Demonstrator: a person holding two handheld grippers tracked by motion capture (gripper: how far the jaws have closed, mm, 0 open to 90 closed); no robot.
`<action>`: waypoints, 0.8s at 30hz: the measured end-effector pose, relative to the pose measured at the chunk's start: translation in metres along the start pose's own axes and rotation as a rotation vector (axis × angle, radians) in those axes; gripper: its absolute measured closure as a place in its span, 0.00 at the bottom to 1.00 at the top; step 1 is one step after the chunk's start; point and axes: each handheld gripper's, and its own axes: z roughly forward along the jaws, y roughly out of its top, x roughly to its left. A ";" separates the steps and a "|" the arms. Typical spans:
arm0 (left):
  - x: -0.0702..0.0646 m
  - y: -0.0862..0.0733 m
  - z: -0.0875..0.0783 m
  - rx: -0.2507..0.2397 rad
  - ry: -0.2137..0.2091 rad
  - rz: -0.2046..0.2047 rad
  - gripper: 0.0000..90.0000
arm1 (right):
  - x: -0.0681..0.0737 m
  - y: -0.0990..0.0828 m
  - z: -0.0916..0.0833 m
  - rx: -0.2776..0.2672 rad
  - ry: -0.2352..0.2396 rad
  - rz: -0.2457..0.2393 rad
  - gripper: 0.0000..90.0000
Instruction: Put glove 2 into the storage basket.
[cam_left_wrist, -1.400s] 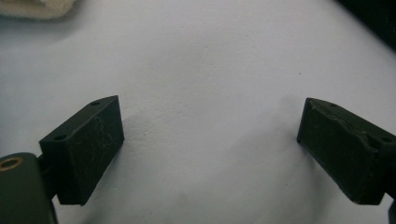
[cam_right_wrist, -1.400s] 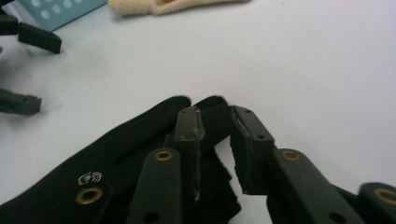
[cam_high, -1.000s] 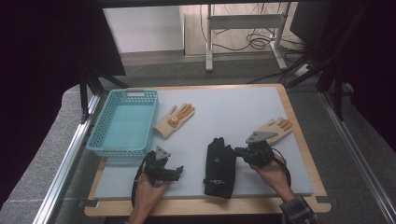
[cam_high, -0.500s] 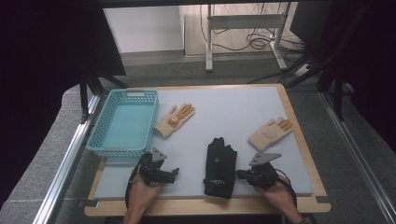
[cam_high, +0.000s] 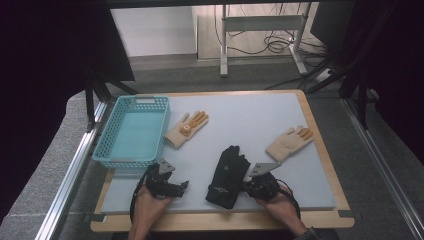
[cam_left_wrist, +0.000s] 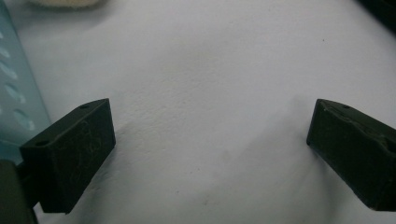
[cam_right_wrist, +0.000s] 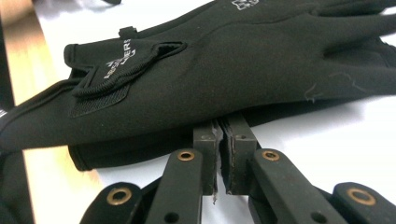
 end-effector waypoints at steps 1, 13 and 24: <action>0.000 0.000 0.000 0.000 0.000 0.000 0.02 | 0.000 0.002 0.003 -0.001 -0.003 0.000 0.93; 0.006 -0.002 0.001 -0.006 -0.049 -0.022 0.04 | 0.005 0.031 0.036 -0.012 -0.063 -0.031 0.91; 0.007 -0.002 0.001 -0.004 -0.052 -0.024 0.04 | -0.002 0.020 0.008 -0.033 -0.109 -0.035 0.72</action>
